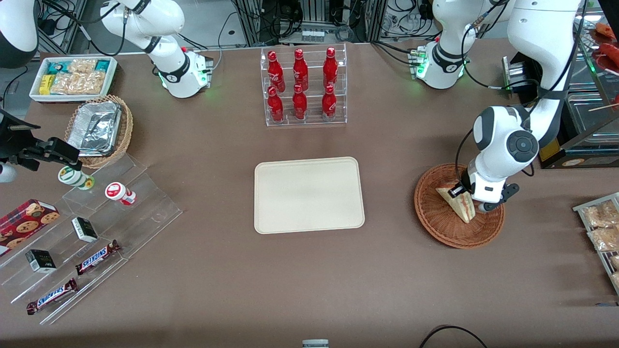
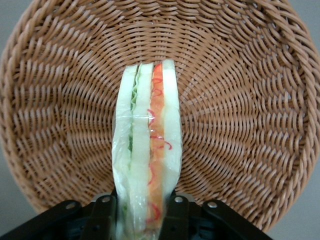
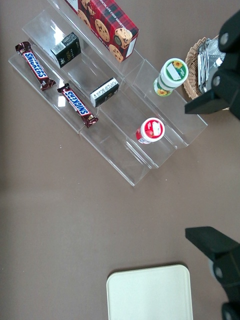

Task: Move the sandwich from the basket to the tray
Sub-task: 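Lift the sandwich and carry it with the left gripper over the tray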

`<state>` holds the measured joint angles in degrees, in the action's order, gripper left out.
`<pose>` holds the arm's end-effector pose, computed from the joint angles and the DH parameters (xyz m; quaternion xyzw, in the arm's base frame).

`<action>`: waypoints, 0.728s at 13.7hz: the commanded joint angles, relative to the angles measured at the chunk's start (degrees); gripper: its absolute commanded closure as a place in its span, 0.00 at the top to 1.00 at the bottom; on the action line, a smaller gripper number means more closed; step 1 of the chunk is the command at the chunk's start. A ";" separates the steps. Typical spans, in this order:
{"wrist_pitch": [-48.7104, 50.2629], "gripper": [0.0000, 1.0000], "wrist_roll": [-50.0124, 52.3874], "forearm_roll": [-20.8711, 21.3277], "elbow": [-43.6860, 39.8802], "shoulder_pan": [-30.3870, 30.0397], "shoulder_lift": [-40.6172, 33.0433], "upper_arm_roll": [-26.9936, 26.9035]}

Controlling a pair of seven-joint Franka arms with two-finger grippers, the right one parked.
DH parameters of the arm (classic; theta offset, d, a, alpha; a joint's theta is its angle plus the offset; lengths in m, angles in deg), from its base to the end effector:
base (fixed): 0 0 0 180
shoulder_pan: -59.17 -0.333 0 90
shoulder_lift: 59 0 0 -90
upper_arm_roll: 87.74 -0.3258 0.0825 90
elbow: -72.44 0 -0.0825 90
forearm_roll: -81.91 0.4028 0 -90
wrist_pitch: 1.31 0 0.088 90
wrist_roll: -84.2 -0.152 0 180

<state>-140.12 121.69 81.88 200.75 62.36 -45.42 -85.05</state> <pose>0.5470 -0.0570 0.2079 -0.9616 -0.2729 0.0270 0.0046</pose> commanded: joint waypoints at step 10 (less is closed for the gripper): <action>19.28 0.00 -1.62 1.35 -16.25 10.33 1.27 4.08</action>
<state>-122.75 121.30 82.33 187.71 69.64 -46.52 -80.46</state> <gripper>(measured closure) 0.833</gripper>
